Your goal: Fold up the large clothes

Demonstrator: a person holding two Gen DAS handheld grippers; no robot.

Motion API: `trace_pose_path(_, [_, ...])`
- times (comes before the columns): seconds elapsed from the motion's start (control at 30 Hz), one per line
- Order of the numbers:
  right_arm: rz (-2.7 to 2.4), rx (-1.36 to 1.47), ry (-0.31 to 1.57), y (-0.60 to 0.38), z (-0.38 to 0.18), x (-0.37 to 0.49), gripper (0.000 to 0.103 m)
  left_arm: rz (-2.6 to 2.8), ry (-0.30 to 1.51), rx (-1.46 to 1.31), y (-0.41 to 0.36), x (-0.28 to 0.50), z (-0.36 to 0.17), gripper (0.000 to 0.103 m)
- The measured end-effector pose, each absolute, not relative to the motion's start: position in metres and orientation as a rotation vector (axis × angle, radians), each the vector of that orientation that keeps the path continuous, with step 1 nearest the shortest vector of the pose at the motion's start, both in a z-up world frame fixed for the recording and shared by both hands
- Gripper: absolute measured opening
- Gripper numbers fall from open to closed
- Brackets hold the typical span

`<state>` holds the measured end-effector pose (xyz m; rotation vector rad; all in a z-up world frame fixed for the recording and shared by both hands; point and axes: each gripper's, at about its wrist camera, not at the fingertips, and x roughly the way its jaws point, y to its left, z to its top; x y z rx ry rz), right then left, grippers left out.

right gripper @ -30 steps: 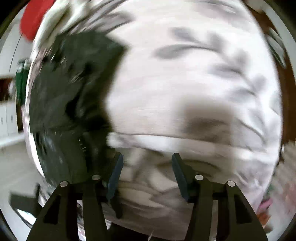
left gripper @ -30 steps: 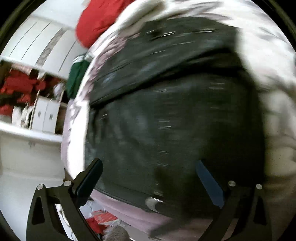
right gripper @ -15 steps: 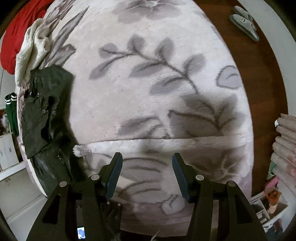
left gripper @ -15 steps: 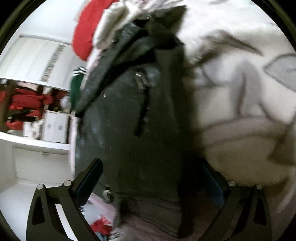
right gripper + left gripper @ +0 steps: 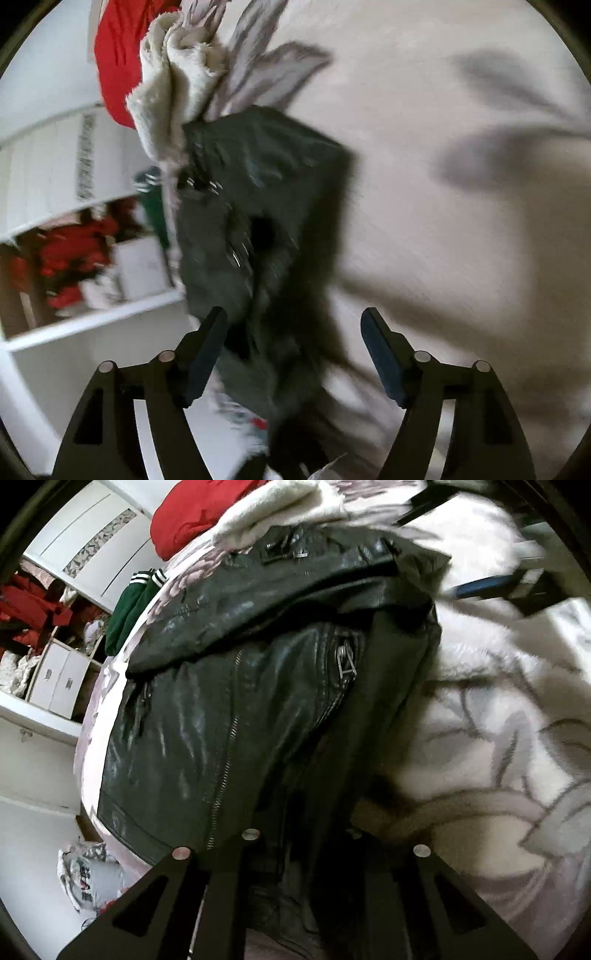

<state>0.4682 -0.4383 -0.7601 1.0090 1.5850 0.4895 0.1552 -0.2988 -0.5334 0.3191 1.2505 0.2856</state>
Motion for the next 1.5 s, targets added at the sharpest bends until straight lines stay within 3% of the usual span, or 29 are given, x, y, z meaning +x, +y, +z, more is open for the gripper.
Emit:
trace_pose_path(0.13, [0.54, 1.127, 1.662, -0.398, -0.798, 0.495, 0.074, 0.242, 1.247, 0.289, -0.29, 0.158, -0.518, 0.011])
trace_pose_path(0.17, [0.535, 1.132, 1.673, -0.39, -0.8, 0.497, 0.064, 0.23, 1.251, 0.273, -0.284, 0.159, -0.514, 0.011])
trace_pose_path(0.2, [0.508, 1.12, 1.673, -0.382, -0.797, 0.499, 0.043, 0.221, 1.256, 0.253, -0.28, 0.158, -0.511, 0.011])
trace_pose_path(0.23, [0.486, 1.093, 1.675, -0.374, -0.791, 0.5, 0.034, 0.21, 1.256, 0.225, -0.273, 0.159, -0.506, 0.011])
trace_pose_path(0.3, [0.423, 1.02, 1.669, -0.358, -0.764, 0.504, 0.029, 0.196, 1.252, 0.178, -0.256, 0.161, -0.493, 0.007])
trace_pose_path(0.43, [0.45, 0.81, 1.632, -0.306, -0.681, 0.522, 0.027, 0.172, 1.234, 0.001, -0.206, 0.162, -0.46, 0.006])
trace_pose_path(0.57, [0.447, 0.605, 1.644, -0.23, -0.632, 0.537, 0.027, 0.168, 1.229, -0.16, -0.146, 0.163, -0.441, 0.006])
trace_pose_path(0.73, [0.445, 0.386, 1.675, -0.099, -0.609, 0.548, 0.026, 0.203, 1.231, -0.388, -0.049, 0.157, -0.438, 0.006])
trace_pose_path(0.83, [0.438, 0.265, 1.693, -0.014, -0.623, 0.553, 0.026, 0.226, 1.251, -0.472, 0.008, 0.158, -0.455, 0.007])
trace_pose_path(0.9, [0.419, 0.198, 1.721, 0.025, -0.645, 0.552, 0.028, 0.232, 1.288, -0.54, 0.045, 0.158, -0.485, 0.012])
trace_pose_path(0.97, [0.358, 0.112, 1.767, 0.064, -0.678, 0.555, 0.042, 0.171, 1.351, -0.652, 0.08, 0.158, -0.526, 0.023])
trace_pose_path(1.0, [0.343, 0.085, 1.792, 0.076, -0.692, 0.555, 0.056, 0.149, 1.375, -0.707, 0.092, 0.156, -0.539, 0.034])
trace_pose_path(1.1, [0.334, 0.191, 1.803, 0.08, -0.702, 0.556, 0.071, 0.04, 1.341, -0.975, 0.129, 0.137, -0.558, 0.037])
trace_pose_path(1.27, [0.539, 0.527, 1.773, 0.024, -0.671, 0.552, 0.072, -0.013, 1.272, -1.07, 0.141, 0.105, -0.549, 0.062])
trace_pose_path(1.5, [0.376, 0.48, 1.706, -0.107, -0.657, 0.538, 0.077, 0.0, 1.281, -1.057, 0.132, 0.114, -0.579, 0.069])
